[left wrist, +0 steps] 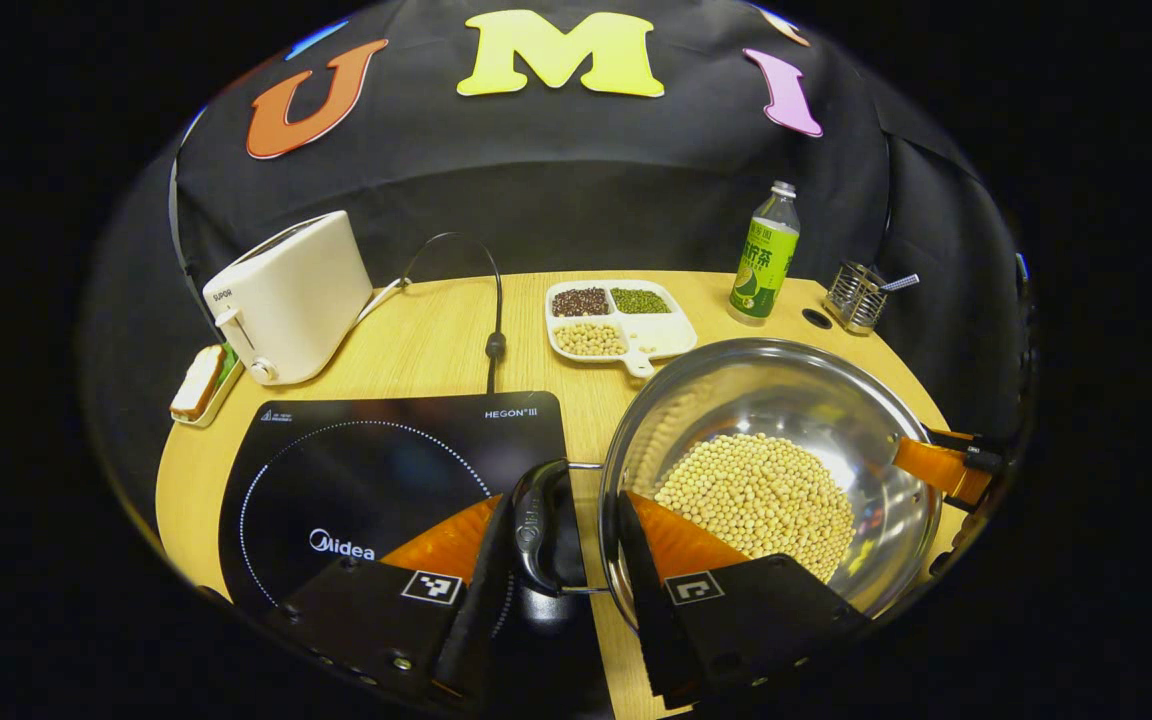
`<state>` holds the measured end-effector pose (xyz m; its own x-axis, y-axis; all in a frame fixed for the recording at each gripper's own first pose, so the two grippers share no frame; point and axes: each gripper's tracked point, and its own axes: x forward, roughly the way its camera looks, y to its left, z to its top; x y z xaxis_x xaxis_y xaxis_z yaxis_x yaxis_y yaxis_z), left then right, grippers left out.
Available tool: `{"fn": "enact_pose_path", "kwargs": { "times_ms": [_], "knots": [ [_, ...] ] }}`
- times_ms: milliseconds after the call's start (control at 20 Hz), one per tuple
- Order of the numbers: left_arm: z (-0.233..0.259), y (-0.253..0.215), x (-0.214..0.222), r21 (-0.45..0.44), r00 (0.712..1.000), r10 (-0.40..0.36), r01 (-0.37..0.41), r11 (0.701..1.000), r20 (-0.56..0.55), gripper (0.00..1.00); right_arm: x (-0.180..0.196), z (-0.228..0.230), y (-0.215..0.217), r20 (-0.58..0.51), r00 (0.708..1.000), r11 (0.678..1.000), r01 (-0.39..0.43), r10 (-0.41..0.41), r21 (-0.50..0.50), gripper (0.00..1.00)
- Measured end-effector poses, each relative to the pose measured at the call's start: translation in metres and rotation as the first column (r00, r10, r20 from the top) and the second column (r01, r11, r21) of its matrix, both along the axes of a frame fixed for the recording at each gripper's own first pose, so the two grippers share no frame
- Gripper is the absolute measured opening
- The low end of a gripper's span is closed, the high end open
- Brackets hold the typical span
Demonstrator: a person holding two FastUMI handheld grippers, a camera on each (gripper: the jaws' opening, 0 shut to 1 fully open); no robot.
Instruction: First push the handle of the pot to place it horizontally, then grasp the pot with both hands and set it on the induction cooktop.
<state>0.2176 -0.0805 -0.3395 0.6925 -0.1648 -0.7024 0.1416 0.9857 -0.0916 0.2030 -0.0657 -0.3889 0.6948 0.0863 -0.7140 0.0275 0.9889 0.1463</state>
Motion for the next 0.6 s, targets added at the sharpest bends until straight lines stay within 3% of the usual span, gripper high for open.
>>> {"fn": "enact_pose_path", "kwargs": {
  "times_ms": [50,200,600],
  "knots": [
    [-0.002,0.000,0.000,0.024,0.999,-0.035,0.035,0.999,0.015,0.57,-0.001,0.000,0.000,-0.002,1.000,1.000,0.000,0.000,-0.009,0.67],
    [-0.001,-0.007,-0.009,0.031,0.999,-0.045,0.044,0.999,0.007,0.57,-0.005,0.003,-0.008,-0.010,1.000,0.999,0.003,-0.003,-0.038,0.61],
    [0.033,-0.028,-0.042,-0.033,0.997,-0.057,0.059,0.998,0.049,0.54,-0.044,0.046,-0.029,0.029,0.999,0.997,0.046,-0.044,-0.064,0.58]
  ]
}}
